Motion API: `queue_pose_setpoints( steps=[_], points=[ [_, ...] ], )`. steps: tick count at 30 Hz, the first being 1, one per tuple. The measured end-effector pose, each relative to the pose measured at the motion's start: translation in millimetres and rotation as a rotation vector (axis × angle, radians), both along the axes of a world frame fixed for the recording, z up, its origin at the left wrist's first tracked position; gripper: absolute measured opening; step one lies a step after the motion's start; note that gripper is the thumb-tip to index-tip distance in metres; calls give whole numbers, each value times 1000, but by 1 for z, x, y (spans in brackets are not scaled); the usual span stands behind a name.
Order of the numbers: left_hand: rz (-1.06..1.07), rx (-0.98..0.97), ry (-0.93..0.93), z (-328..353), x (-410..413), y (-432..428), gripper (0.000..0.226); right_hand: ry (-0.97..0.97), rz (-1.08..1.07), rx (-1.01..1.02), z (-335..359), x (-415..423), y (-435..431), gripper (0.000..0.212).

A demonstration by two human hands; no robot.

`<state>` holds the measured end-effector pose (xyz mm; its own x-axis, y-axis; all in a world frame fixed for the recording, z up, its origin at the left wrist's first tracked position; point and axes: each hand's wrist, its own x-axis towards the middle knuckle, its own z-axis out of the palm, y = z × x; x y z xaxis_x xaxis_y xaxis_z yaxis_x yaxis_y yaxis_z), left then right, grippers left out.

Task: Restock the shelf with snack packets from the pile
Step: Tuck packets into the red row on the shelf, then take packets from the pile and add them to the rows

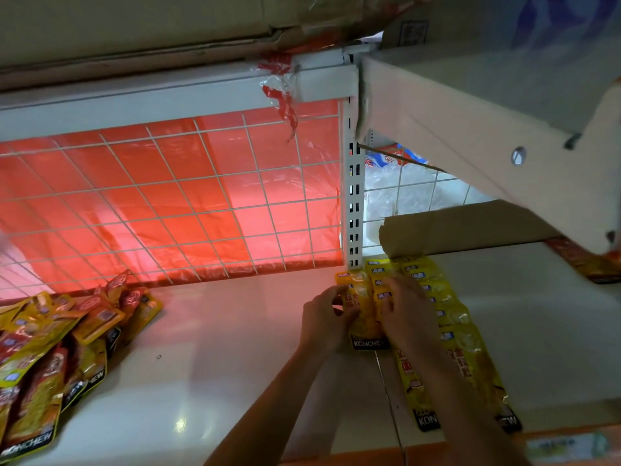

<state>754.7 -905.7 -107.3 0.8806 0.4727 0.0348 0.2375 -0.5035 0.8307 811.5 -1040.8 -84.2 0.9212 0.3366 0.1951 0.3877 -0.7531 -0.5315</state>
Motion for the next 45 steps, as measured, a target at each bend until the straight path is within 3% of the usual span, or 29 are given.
queue_pose_setpoints(
  steps=[6, 18, 27, 37, 40, 45],
  points=[
    [-28, 283, 86, 2, 3, -2, 47, -19, 20, 3, -2, -1, 0, 35],
    [43, 407, 28, 8, -9, 18, 37, -108, 85, 36, 3, -17, 38, 33],
    [224, 648, 84, 25, -75, 99, 39, -163, 389, 9, 4, -69, 136, 41],
    [481, 758, 247, 35, -170, 204, 44, -94, 653, 26, 10, -143, 259, 49],
    [618, 812, 285, 39, -198, 231, 36, -70, 699, 99, 12, -163, 291, 50],
    [749, 788, 427, 36, -234, 266, 40, -115, 838, 155, 13, -185, 336, 60]
  ],
)
